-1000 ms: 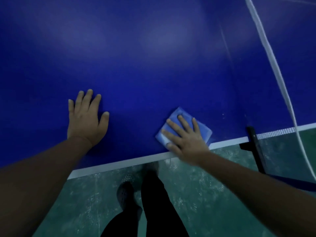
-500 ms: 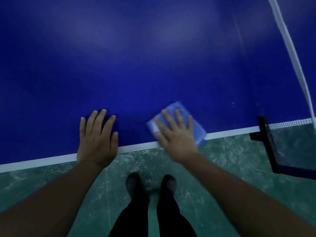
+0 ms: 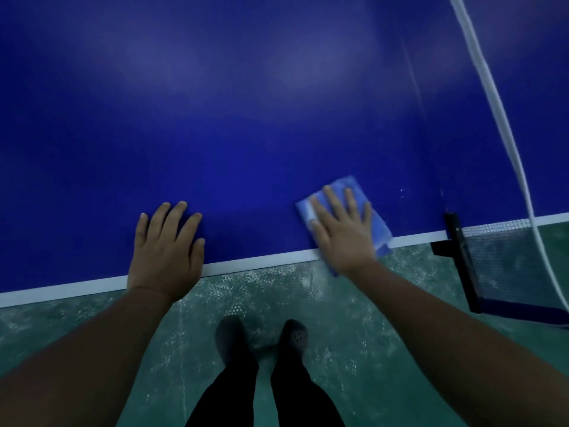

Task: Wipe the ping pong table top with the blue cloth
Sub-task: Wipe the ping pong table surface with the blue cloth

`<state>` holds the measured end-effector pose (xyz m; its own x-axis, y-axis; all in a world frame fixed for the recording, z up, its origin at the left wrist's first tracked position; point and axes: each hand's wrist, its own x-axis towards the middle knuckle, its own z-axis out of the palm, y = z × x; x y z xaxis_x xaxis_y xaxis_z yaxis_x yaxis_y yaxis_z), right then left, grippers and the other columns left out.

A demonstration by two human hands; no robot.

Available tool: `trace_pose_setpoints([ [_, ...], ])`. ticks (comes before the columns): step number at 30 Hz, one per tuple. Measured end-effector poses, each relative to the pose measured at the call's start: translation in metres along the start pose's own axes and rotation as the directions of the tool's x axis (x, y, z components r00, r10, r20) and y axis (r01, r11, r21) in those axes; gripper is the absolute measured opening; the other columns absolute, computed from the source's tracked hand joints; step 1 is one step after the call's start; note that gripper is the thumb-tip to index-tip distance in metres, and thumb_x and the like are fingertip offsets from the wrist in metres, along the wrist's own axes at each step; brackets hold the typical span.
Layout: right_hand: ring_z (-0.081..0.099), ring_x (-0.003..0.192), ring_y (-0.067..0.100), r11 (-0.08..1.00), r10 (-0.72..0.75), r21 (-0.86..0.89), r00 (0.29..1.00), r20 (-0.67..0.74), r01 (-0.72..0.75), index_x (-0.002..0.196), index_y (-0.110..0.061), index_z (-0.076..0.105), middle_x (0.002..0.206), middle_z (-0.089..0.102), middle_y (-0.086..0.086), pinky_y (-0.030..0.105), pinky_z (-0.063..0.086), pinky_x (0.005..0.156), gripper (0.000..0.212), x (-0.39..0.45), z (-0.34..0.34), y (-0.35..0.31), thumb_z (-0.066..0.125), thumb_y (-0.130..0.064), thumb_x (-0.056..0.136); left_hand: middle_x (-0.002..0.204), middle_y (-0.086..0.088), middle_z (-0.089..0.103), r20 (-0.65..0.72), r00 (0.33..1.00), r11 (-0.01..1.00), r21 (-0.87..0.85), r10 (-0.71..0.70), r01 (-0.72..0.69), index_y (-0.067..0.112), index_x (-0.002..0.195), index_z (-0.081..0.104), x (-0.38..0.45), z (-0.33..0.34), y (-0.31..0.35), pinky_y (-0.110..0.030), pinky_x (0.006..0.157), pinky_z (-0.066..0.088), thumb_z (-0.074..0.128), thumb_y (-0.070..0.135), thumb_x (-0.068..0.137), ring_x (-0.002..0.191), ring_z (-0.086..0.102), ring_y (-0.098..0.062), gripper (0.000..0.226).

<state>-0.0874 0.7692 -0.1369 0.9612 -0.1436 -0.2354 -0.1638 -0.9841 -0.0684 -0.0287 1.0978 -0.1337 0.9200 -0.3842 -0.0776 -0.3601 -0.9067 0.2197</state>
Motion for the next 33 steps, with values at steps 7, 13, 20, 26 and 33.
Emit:
trace_pose_setpoints([
  [7,-0.011,0.154,0.018,0.999,-0.031,0.030,0.999,0.018,0.031,0.154,-0.046,0.010,0.166,0.006,-0.014,0.050,-0.009,0.121,0.056,0.001,-0.011,0.070,0.004,-0.063,0.101,0.142,-0.016,0.050,-0.020,0.998,0.993,-0.095,-0.066,0.064,0.006,0.127,0.061,0.016,-0.007,0.031,-0.056,0.119,0.016,0.033,0.038,0.093,0.138,0.037,-0.034,0.054],
  [13,0.004,0.155,0.028,0.956,-0.286,-0.049,0.955,0.082,0.290,0.155,-0.040,0.024,0.166,0.012,-0.008,0.055,0.000,0.121,0.052,0.051,-0.029,0.114,0.012,-0.054,0.106,0.140,-0.018,0.054,-0.065,0.998,0.976,-0.214,0.015,-0.029,0.004,0.123,0.065,0.093,-0.009,0.087,-0.060,0.116,0.024,0.036,0.035,0.092,0.133,0.047,-0.037,0.052],
  [20,0.005,0.155,0.025,0.894,-0.448,-0.031,0.894,0.001,0.448,0.152,-0.042,0.032,0.166,0.018,-0.009,0.059,0.003,0.121,0.047,0.203,-0.062,0.151,0.022,-0.051,0.107,0.142,-0.016,0.053,-0.117,0.993,0.975,-0.217,0.021,-0.046,0.005,0.124,0.063,0.250,-0.010,0.120,-0.058,0.116,0.024,0.037,0.032,0.091,0.134,0.047,-0.035,0.051],
  [26,-0.001,0.154,0.021,0.911,-0.411,-0.041,0.911,-0.028,0.410,0.154,-0.049,0.020,0.166,0.010,-0.014,0.053,-0.004,0.121,0.051,0.381,-0.098,0.159,0.016,-0.056,0.103,0.154,-0.014,0.039,-0.152,0.987,0.989,-0.148,-0.052,0.030,0.008,0.139,0.052,0.395,-0.010,0.127,-0.054,0.120,0.011,0.041,0.033,0.091,0.144,0.032,-0.033,0.055],
  [33,0.008,0.154,0.030,0.986,-0.156,0.019,0.967,-0.202,0.163,0.154,-0.041,0.029,0.165,0.021,-0.006,0.059,0.005,0.120,0.051,0.401,-0.098,0.132,0.024,-0.052,0.104,0.164,-0.013,0.015,-0.110,0.984,0.989,-0.051,-0.142,0.137,0.013,0.154,0.028,0.446,0.001,0.126,-0.050,0.123,-0.003,0.026,0.048,0.098,0.152,0.003,-0.028,0.066],
])
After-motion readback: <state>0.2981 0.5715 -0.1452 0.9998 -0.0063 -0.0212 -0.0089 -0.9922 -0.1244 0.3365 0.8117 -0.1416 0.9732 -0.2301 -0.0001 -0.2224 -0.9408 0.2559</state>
